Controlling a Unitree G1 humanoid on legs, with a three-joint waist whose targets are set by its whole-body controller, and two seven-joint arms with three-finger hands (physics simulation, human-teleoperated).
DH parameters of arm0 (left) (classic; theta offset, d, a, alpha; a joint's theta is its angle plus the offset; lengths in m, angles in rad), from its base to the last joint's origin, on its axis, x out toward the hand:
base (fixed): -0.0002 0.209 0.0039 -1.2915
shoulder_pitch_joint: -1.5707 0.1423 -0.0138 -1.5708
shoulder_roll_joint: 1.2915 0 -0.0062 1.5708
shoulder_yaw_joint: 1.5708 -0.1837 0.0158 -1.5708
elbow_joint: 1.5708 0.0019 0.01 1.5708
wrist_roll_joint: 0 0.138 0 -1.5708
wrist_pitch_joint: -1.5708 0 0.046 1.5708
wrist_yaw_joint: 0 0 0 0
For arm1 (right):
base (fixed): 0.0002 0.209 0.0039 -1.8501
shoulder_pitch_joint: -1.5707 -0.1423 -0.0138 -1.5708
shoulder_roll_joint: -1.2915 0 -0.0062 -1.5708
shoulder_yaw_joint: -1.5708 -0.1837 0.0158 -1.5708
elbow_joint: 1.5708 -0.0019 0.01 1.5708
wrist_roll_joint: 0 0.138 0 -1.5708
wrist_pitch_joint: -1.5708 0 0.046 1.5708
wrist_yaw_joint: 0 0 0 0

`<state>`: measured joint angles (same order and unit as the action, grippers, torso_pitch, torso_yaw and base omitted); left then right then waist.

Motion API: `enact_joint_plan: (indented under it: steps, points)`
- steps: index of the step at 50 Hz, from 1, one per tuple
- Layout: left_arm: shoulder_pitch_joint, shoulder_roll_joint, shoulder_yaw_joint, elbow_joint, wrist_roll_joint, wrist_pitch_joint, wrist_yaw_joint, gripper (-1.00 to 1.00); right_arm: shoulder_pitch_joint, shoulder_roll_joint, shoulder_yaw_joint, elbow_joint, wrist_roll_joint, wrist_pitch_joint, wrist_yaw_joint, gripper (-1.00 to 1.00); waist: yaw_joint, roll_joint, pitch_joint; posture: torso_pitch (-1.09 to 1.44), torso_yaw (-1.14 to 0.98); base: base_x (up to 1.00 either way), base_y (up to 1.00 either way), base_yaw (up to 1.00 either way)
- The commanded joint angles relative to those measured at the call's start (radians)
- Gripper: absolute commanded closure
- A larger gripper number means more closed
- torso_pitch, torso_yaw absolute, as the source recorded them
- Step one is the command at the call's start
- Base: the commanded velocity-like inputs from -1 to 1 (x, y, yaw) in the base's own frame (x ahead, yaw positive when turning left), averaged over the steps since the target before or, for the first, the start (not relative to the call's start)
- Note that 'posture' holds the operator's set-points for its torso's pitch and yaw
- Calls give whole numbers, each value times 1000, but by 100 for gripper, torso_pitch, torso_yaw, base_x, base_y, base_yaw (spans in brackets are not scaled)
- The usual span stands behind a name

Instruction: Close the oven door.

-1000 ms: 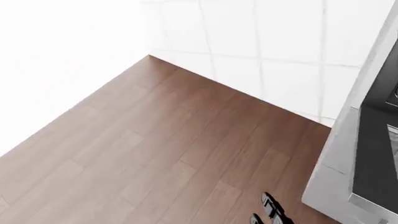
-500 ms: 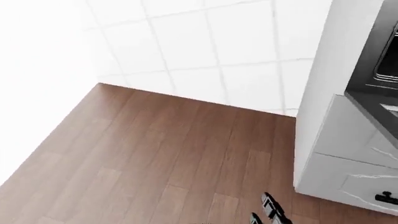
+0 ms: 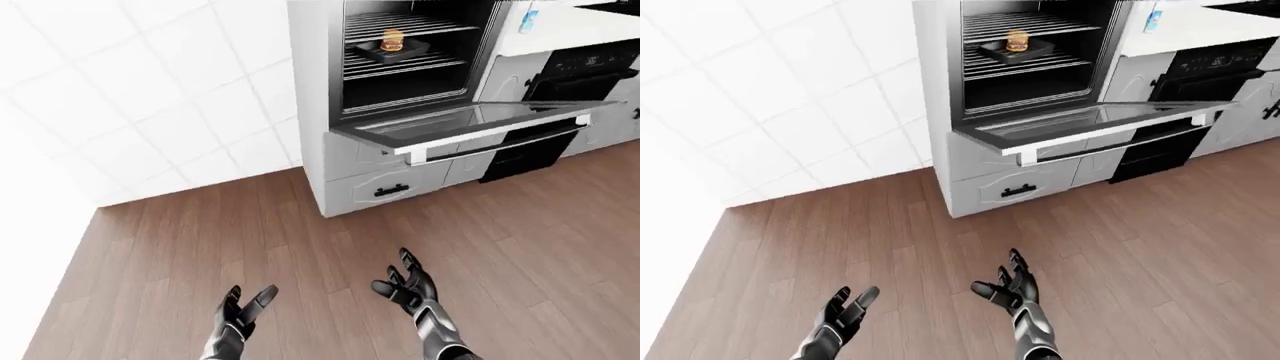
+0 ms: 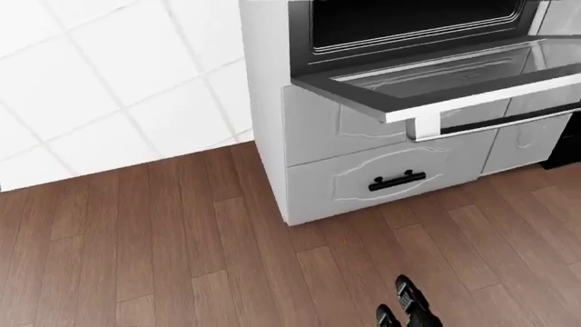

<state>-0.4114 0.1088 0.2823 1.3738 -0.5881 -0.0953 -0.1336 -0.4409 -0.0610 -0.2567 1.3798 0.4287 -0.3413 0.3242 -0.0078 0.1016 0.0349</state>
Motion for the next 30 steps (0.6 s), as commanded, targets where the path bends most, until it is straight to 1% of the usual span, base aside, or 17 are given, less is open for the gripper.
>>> enact_joint_plan:
  steps: [1, 2, 3, 5, 7, 14, 15, 16, 17, 18, 19, 24, 26, 27, 28, 29, 30]
  points:
    - [-25, 6, -1, -32, -1, -19, -9, -100, -23, -3, 0, -32, 3, -25, 12, -100, 12, 40, -31, 0, 0, -17, 0, -100]
    - [-25, 7, 0, -30, -1, -21, -11, -100, -23, -3, -1, -32, 5, -26, 11, -100, 12, -35, 2, 0, 0, -16, 0, -100]
    - [-26, 7, 1, -28, -2, -23, -13, -100, -23, -4, -2, -32, 7, -26, 12, -100, -3, -14, -13, 0, 0, -17, 0, -100]
    - [-26, 6, 1, -28, -1, -25, -13, -100, -23, -4, -2, -32, 8, -28, 13, -100, -2, -20, -34, 0, 0, -16, 0, -100]
    - [-25, 7, 1, -29, -1, -23, -15, -100, -24, -4, -2, -31, 9, -28, 11, -100, -1, -38, -32, 0, 0, -16, 0, -100]
    - [-27, 8, 2, -28, -4, -23, -18, -100, -25, -4, -7, -32, 22, -27, 22, -100, -6, -127, -39, 0, 0, -17, 0, -100]
    - [-26, 8, 2, -27, -3, -23, -18, -100, -27, -4, -9, -31, 27, -19, 28, -100, -10, -143, -41, 0, 0, -16, 0, -100]
    - [-26, 9, 3, -27, -3, -23, -18, -100, -30, -6, -7, -30, 27, -4, 31, -100, 15, -159, -39, 0, 0, -5, -3, 0]
    - [-26, 8, 3, -27, -3, -23, -18, -100, -28, -2, -2, -31, 23, -5, 42, -100, 7, -194, -35, 0, 0, 0, 0, 0]
    - [-26, 8, 3, -27, -3, -23, -18, -100, -29, 1, -3, -33, 25, -12, 36, -100, 19, -199, -41, 0, 0, 0, 0, 0]
    - [-26, 8, 4, -27, -3, -23, -19, -100, -28, 1, 0, -32, 21, -15, 35, -100, 14, -175, -30, 0, 0, 0, 0, 0]
    - [-28, 10, 3, -31, -6, -19, -17, -100, -28, -1, -5, -33, 34, -14, 47, -100, 7, -133, -32, 0, 0, 0, 0, 0]
    - [-28, 9, 2, -30, -7, -21, -17, -100, -29, -2, -4, -34, 39, -9, 59, -100, 1, -108, -33, 0, 0, 0, 0, 0]
    - [-27, 8, 2, -28, -6, -23, -18, -100, -27, 0, -3, -35, 39, -19, 61, -100, -2, -89, -34, 0, 0, 0, 0, 0]
    - [-28, 8, 3, -26, -5, -23, -17, -100, -26, 3, -6, -37, 48, -26, 88, -100, -2, -60, -57, 0, 0, 10, 0, 0]
    - [-30, 8, 2, -31, -6, -20, -14, -100, -25, 2, 8, -36, 30, -38, 67, -100, 5, -86, -15, 0, 0, 65, 0, 0]
    - [-29, 8, 2, -29, -6, -22, -15, -100, -23, 3, 3, -38, 37, -42, 80, -100, 0, -87, 44, 0, 0, 90, 0, 0]
